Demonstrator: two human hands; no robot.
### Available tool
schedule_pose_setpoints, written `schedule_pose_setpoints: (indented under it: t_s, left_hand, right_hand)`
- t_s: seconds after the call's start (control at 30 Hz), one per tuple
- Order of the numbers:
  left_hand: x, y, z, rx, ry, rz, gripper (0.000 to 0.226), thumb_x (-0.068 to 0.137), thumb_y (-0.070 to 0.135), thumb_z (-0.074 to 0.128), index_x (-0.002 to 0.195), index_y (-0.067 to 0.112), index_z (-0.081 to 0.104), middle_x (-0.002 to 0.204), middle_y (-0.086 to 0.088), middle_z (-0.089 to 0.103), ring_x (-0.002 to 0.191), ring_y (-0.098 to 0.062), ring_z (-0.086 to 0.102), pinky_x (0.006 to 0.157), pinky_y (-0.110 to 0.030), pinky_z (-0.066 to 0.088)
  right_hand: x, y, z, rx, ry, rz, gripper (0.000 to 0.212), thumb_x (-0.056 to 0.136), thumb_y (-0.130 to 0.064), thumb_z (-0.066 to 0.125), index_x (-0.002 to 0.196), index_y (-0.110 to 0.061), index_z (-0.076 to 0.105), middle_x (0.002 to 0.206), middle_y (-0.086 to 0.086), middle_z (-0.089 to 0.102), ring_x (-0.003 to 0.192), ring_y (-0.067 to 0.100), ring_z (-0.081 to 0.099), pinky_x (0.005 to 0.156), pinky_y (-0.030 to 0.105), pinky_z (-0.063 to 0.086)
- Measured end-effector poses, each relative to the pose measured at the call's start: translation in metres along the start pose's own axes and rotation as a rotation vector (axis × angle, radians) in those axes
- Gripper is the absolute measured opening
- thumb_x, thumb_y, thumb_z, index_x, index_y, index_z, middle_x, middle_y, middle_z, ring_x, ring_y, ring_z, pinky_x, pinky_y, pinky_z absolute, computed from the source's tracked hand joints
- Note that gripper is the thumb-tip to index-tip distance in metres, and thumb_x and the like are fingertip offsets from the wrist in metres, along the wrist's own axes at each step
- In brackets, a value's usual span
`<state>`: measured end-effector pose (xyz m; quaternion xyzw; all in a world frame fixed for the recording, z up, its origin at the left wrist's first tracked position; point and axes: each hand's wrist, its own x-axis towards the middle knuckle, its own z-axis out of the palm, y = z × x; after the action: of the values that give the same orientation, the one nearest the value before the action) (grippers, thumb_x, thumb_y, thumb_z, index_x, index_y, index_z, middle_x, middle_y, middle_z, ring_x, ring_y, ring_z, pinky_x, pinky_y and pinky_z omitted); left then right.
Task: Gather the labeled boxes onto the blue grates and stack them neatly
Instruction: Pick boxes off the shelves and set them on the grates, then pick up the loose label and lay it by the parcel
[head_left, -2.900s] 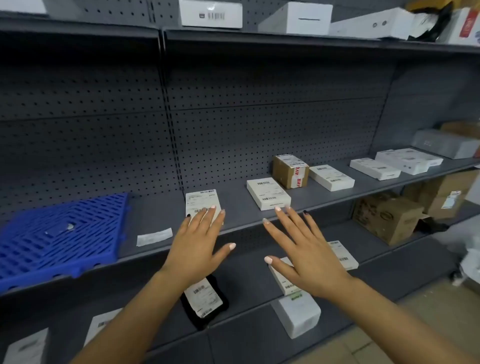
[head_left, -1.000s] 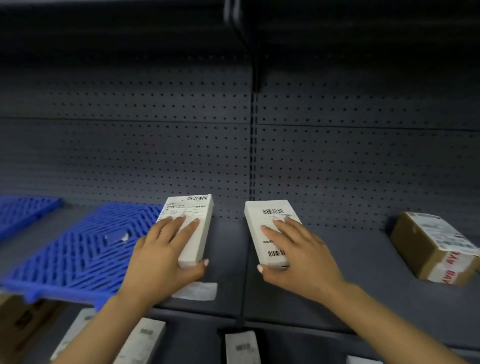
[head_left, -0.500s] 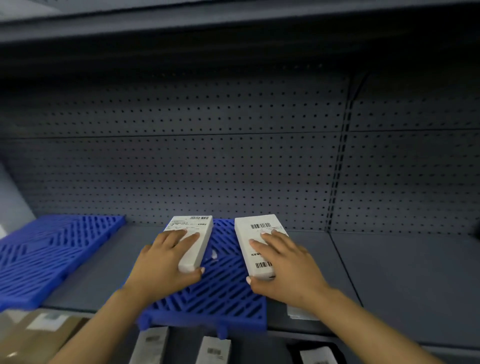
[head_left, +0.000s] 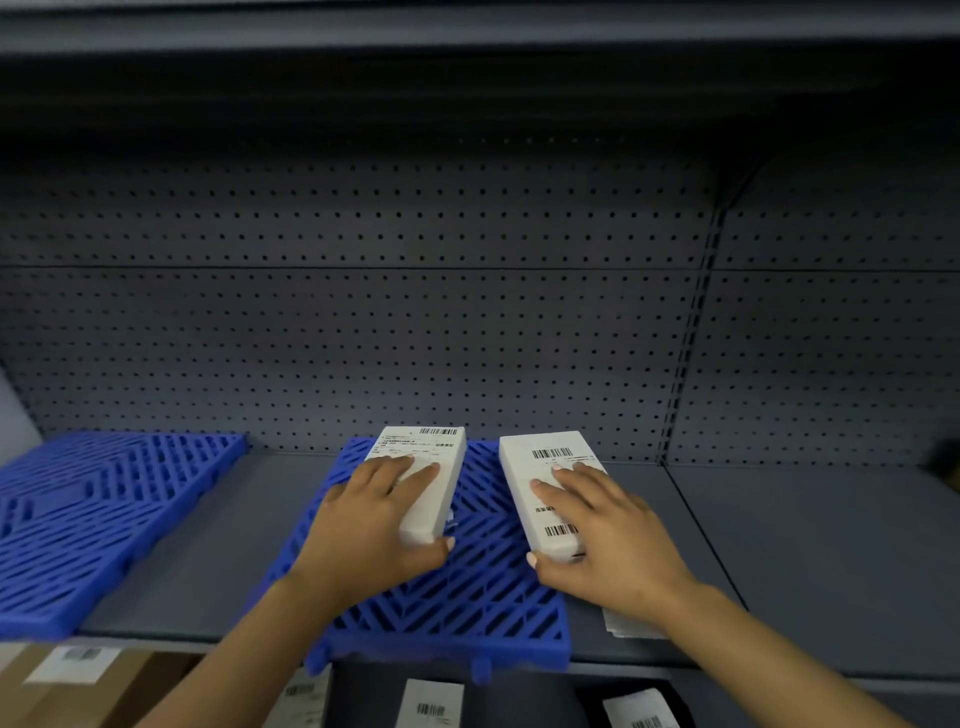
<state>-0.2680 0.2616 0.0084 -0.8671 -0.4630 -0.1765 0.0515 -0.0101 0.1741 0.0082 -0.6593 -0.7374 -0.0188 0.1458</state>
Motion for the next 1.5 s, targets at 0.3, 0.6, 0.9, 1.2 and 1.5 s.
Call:
schedule_pose_setpoints:
  t_s: [0.3,0.6,0.9,1.2,1.5]
  left_hand:
    - [0.057,0.100,0.016,-0.054,-0.065,0.145,0.090,0.069,0.081,0.032,0.146,0.037,0.024,0.152,0.009,0.026,0.139,-0.014,0.018,0.107,-0.045,0.027]
    - [0.105,0.242,0.059,-0.058,-0.170,0.233,0.084,0.073,0.076,0.042,0.145,0.038,0.022,0.153,0.008,0.022,0.141,-0.015,0.014,0.109,-0.041,0.024]
    - [0.117,0.316,0.105,-0.007,-0.261,0.220,0.095,0.061,0.081,0.024,0.145,0.036,0.023,0.153,0.006,0.023,0.140,-0.017,0.017,0.107,-0.042,0.030]
    - [0.109,0.324,0.117,-0.021,-0.340,0.196,0.104,0.065,0.091,0.034,0.149,0.036,0.007,0.159,0.004,0.005,0.145,-0.018,0.001,0.116,-0.048,0.014]
    - [0.072,0.258,0.092,-0.123,-0.053,0.215,0.069,0.085,0.073,0.032,0.137,0.030,0.044,0.140,0.005,0.048,0.126,-0.016,0.047,0.100,-0.040,0.041]
  right_hand:
    - [-0.042,0.095,-0.021,-0.086,0.180,0.167,0.072,0.066,-0.069,0.049,0.126,-0.031,0.058,0.132,-0.002,0.057,0.125,0.022,0.051,0.088,0.045,0.050]
    - [-0.105,0.226,-0.043,-0.178,0.116,0.275,0.068,0.063,-0.069,0.050,0.116,-0.029,0.065,0.122,-0.002,0.064,0.115,0.024,0.060,0.073,0.045,0.057]
    - [-0.147,0.307,-0.046,-0.148,0.010,0.281,0.080,0.068,-0.074,0.036,0.138,-0.036,0.043,0.148,-0.009,0.038,0.139,0.016,0.030,0.104,0.044,0.038]
    - [-0.152,0.322,-0.035,-0.219,0.036,0.217,0.070,0.069,-0.070,0.049,0.126,-0.029,0.057,0.130,-0.001,0.059,0.124,0.025,0.052,0.097,0.051,0.043]
    - [-0.122,0.257,-0.036,-0.059,0.259,-0.102,0.059,0.088,-0.065,0.041,0.130,-0.025,0.055,0.136,-0.003,0.052,0.138,0.017,0.029,0.113,0.045,0.025]
